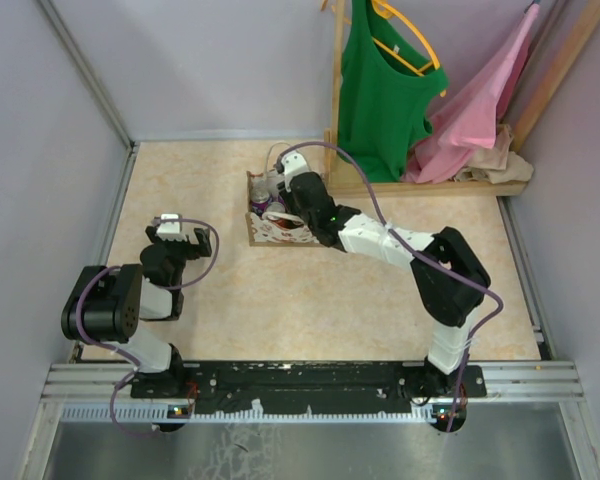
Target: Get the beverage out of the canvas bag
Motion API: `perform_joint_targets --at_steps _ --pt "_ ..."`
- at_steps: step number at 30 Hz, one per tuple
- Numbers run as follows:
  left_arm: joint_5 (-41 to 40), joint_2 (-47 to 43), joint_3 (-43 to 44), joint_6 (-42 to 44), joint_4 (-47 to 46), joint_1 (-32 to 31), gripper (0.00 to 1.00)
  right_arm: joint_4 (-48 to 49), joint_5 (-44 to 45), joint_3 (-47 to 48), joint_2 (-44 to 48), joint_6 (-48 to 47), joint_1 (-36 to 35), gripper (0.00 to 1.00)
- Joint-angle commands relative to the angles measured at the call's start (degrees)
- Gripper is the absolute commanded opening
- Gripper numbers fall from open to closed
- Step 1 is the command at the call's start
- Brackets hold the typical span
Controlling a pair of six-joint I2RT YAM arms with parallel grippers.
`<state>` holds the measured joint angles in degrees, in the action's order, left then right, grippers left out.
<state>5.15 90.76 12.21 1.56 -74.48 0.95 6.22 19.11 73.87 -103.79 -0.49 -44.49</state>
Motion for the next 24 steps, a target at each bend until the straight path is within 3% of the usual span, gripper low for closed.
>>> perform_joint_targets --at_steps 1,11,24 --pt "0.1 0.5 0.7 0.4 -0.7 -0.2 1.0 6.5 4.8 7.7 3.6 -5.4 0.4 0.0" --pt "0.1 0.5 0.7 0.4 -0.8 -0.2 1.0 10.4 5.3 10.9 8.3 -8.7 0.4 0.0" --pt "0.1 0.5 0.7 0.4 -0.8 -0.2 1.0 24.6 10.9 8.8 21.9 -18.5 0.5 0.0"
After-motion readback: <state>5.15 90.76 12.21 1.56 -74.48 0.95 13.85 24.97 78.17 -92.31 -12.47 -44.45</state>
